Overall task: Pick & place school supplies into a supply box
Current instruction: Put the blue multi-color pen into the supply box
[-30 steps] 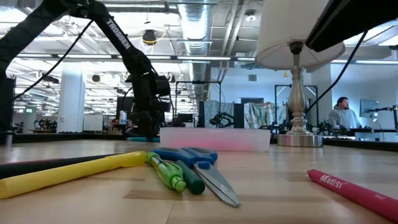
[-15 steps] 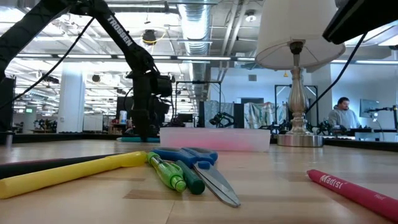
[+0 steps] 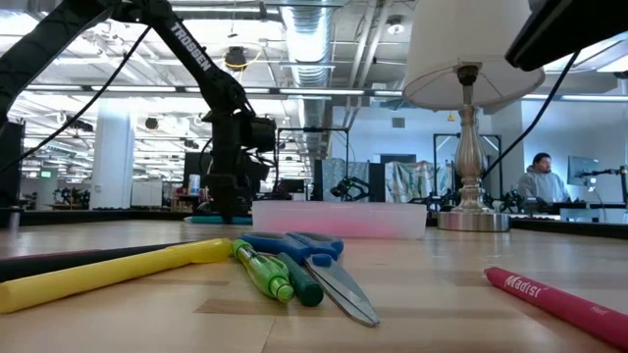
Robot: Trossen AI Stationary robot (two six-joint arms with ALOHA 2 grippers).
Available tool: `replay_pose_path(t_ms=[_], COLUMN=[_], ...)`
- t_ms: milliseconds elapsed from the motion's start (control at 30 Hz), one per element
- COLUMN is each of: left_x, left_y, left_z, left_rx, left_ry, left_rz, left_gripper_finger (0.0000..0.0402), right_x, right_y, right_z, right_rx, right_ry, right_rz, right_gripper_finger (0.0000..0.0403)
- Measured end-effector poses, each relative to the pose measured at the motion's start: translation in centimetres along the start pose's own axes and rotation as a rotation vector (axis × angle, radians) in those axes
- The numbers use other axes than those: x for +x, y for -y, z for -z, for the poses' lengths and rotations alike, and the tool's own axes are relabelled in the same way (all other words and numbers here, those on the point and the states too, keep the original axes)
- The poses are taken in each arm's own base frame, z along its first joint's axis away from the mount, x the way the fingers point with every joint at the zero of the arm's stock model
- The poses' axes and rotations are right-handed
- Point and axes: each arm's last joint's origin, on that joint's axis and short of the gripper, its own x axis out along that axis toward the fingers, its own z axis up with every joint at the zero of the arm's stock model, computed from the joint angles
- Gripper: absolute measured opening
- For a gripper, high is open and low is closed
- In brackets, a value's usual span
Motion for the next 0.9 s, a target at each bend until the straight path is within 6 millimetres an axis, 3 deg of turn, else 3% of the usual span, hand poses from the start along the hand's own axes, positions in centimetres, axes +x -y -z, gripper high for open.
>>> replay_pose_path(t_ms=[167,500,900], left_x=[-1.2,-6.0,-7.3], left_y=[0.6,1.7,7.0], left_z=[0.6,0.3,-4.8], left_rx=[0.003,0.022,0.027], left_ry=[0.019,0.200,0.366], left_rz=[0.064,0.066,0.054], left_gripper_finger=[0.0048,0.0048,0.0048], right_x=[0.0,0.0,0.0], right_y=[0.0,0.0,0.0], right_z=[0.0,0.0,0.0], right_rx=[-0.001,0.000,-0.001], right_ry=[-0.001,-0.001,-0.001], right_rz=[0.001,0.001,0.001], right_gripper_finger=[0.0063,0.0063,0.0063])
